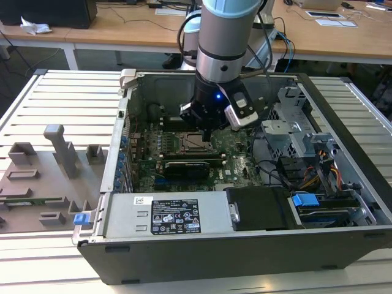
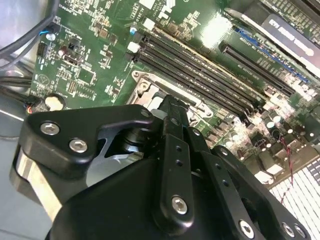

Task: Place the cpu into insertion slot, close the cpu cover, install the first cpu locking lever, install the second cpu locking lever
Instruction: 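Install the second cpu locking lever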

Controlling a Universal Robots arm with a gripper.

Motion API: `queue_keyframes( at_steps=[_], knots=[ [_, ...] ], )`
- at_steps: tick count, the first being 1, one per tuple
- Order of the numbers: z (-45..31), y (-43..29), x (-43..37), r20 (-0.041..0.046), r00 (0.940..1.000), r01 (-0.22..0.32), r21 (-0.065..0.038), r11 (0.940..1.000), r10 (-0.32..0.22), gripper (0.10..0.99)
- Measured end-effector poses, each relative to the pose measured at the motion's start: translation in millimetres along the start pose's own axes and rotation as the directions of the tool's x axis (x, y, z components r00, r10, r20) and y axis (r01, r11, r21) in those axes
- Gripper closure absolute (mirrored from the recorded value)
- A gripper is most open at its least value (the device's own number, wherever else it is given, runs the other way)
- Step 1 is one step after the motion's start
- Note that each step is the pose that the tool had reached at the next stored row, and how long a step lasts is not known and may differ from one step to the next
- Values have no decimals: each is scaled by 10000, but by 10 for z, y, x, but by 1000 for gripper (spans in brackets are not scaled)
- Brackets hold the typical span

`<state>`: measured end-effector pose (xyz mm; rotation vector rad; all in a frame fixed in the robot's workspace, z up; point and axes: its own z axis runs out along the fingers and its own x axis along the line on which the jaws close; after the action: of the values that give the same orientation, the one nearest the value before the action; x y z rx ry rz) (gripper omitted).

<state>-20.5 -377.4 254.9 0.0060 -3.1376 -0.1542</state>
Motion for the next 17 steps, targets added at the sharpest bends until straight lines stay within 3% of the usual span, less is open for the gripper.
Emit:
queue_keyframes(
  at_steps=[5, 8, 13, 17],
  knots=[
    [132, -18, 10, 0, 10000, 0, 1, 10000, 0, 980],
    [168, -35, 61, 0, 10000, 1, 1, 10000, -1, 980],
    [237, -45, 210, -1, 10000, 7, -46, 10000, -7, 980],
    [339, -55, 365, -7, 10000, 69, -61, 10000, -69, 980]
  ],
)
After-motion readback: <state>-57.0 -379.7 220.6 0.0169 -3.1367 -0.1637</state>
